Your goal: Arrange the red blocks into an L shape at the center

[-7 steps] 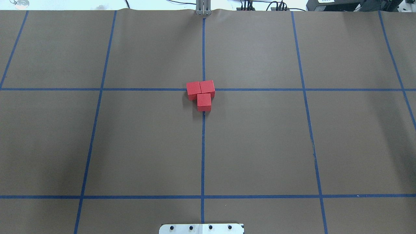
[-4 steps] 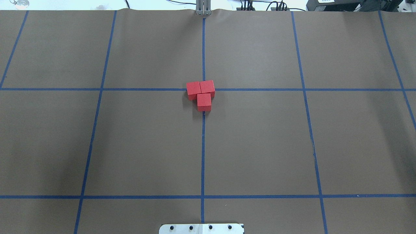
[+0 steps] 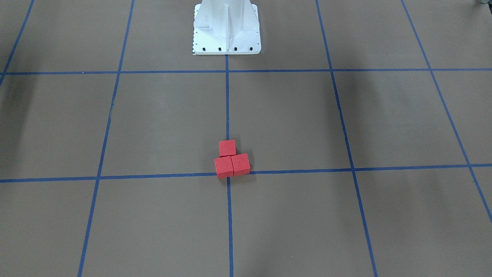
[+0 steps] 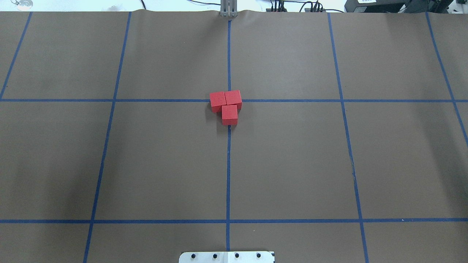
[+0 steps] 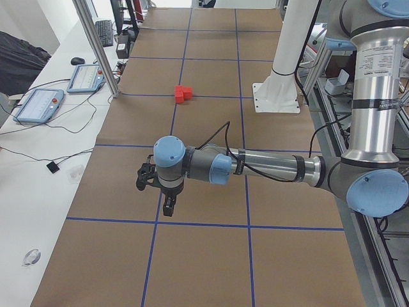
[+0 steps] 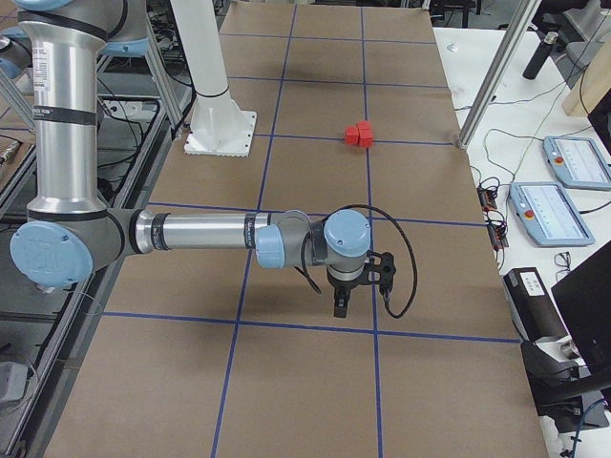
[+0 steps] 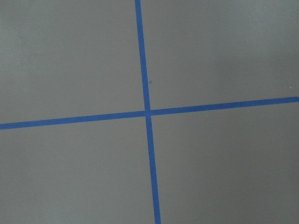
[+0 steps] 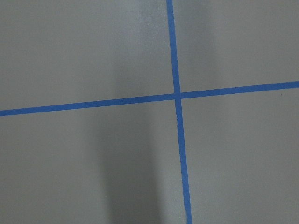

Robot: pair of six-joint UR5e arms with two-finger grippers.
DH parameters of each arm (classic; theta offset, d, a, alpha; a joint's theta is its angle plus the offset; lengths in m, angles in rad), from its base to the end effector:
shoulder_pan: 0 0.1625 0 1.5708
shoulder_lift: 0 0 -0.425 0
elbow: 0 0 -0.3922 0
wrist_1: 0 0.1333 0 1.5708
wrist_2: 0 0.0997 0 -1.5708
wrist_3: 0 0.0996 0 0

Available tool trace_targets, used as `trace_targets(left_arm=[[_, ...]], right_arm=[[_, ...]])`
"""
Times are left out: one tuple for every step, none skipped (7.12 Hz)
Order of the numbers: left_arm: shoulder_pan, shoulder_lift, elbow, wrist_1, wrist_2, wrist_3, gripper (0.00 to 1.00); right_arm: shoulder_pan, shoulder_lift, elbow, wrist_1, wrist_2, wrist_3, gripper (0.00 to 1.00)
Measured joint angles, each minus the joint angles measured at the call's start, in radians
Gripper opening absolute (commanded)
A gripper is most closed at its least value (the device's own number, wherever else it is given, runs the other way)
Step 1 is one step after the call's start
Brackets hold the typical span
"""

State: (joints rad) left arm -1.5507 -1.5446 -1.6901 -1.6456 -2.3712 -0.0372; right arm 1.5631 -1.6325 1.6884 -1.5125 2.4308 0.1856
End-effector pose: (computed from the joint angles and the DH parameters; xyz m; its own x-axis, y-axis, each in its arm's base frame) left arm -0.0520 -0.4904 0.6026 0.6941 0.0972 -0.7133 0.0060 0.9900 0.1407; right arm 0.0542 -0.4723 0.6180 0.6420 0.0935 0.7610 -0.1128 0.9933 -0.0269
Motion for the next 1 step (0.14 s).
trace_targets(left_arm=[[0.001,0.001,0.002,0.0,0.0,0.0,1.0]], right_arm=[[0.0,0.0,0.001,0.0,0.0,0.0,0.99]])
